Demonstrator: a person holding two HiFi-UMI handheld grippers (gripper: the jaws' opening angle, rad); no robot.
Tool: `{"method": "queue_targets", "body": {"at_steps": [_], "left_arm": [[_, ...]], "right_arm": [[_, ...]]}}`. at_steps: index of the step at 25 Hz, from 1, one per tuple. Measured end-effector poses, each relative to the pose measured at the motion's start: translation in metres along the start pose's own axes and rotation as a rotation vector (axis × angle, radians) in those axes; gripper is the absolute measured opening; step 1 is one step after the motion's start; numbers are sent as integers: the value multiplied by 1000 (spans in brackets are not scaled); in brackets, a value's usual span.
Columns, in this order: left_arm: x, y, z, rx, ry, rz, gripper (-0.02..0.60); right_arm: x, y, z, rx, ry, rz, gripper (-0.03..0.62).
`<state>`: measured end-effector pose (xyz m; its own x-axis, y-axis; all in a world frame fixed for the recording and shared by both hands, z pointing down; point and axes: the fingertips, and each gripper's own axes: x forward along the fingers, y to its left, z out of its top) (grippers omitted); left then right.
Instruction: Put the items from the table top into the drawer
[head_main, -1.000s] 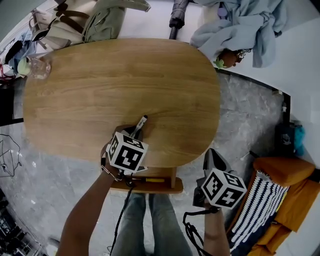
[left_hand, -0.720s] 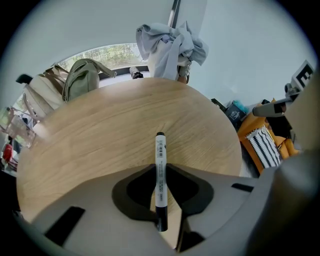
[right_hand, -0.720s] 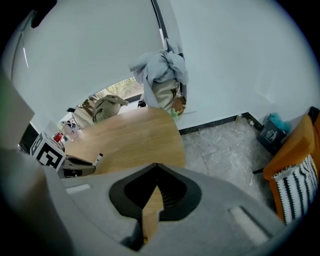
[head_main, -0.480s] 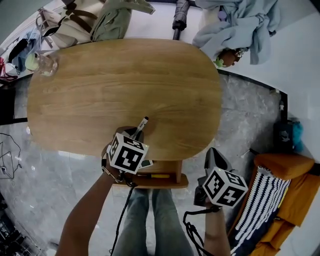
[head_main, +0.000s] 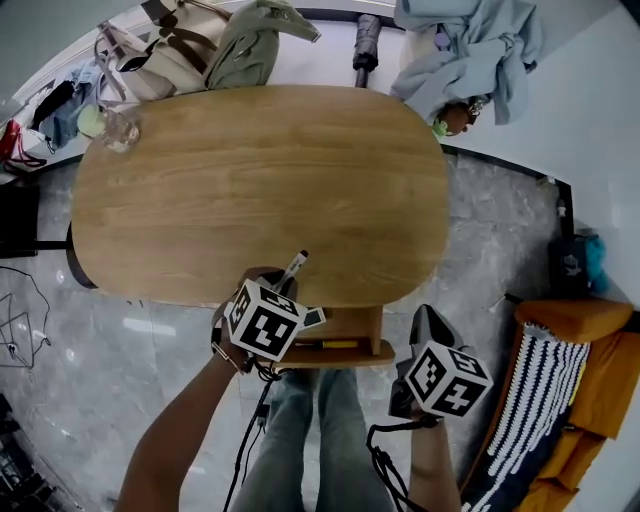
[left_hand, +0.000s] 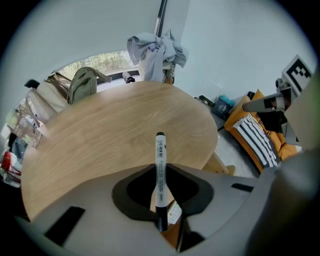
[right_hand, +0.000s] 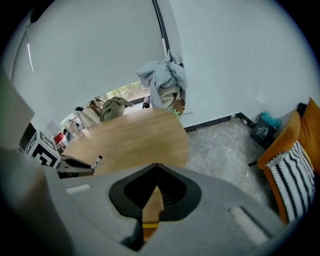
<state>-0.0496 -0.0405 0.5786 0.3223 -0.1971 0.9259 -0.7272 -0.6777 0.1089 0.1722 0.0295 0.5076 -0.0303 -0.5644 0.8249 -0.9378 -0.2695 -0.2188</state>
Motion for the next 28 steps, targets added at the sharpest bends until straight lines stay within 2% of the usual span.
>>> {"method": "queue_targets", "body": {"at_steps": [5, 11, 28], "left_arm": [[-11, -8, -22, 34, 9, -12, 64], [-20, -22, -38, 81, 12, -21, 64], [13, -100, -69, 250, 95, -123, 64]], "right_arm": [[-15, 10, -17, 15, -19, -4, 5], [-34, 0, -37, 54, -42, -27, 5], [-70, -68, -104, 238, -52, -152, 5]]}}
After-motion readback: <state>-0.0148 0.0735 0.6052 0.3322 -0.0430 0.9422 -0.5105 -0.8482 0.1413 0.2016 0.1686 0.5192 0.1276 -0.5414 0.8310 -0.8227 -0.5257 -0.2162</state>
